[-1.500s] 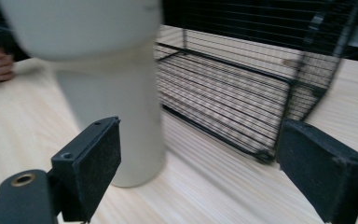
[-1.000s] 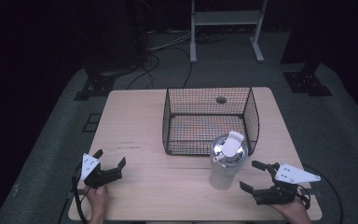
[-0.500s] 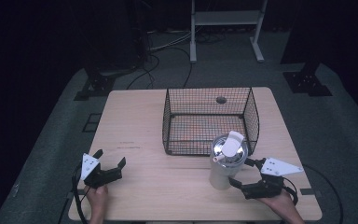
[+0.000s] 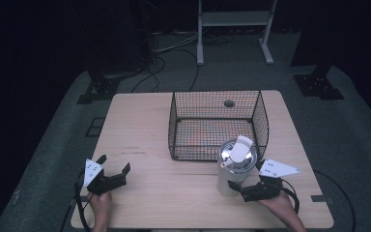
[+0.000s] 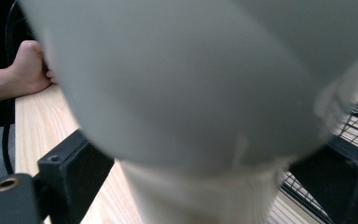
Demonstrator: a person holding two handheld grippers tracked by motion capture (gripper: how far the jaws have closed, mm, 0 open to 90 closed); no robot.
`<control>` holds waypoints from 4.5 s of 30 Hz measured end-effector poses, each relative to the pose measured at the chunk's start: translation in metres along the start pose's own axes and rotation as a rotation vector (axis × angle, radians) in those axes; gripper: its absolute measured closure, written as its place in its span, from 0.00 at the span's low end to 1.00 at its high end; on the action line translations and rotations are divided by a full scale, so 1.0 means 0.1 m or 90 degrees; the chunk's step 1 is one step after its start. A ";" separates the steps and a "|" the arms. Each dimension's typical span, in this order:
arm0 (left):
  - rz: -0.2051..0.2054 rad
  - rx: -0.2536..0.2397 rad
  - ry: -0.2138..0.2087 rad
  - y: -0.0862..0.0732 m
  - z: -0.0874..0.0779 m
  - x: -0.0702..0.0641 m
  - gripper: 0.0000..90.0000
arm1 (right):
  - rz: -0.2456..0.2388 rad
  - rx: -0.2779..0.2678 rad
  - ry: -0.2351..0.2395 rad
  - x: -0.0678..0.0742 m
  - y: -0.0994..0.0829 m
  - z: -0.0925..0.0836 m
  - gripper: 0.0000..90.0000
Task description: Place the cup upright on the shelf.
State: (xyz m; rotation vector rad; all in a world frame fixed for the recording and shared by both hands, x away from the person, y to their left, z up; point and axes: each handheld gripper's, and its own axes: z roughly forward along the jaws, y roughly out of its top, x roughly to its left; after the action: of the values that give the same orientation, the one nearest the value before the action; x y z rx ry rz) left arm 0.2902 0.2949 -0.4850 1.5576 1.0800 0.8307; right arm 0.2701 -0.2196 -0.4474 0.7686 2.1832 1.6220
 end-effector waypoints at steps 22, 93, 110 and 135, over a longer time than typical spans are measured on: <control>0.000 -0.001 -0.001 0.00 0.00 0.00 0.00 | -0.017 -0.032 -0.013 0.03 -0.01 0.14 0.09; -0.008 -0.008 -0.008 0.00 -0.01 0.02 0.00 | -0.086 -0.067 0.061 -0.38 1.60 0.70 0.09; -0.009 -0.009 -0.008 0.00 -0.01 0.03 0.00 | -0.081 -0.058 0.064 -0.54 1.79 0.99 0.09; -0.009 -0.009 -0.014 0.00 -0.01 0.03 0.00 | -0.054 -0.021 0.090 -0.93 1.64 1.64 0.09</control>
State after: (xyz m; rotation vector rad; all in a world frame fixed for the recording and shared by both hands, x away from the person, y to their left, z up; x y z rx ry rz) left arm 0.2901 0.2984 -0.4848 1.5421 1.0664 0.8075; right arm 0.4719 -0.1112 -0.3480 0.5601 2.2455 1.7122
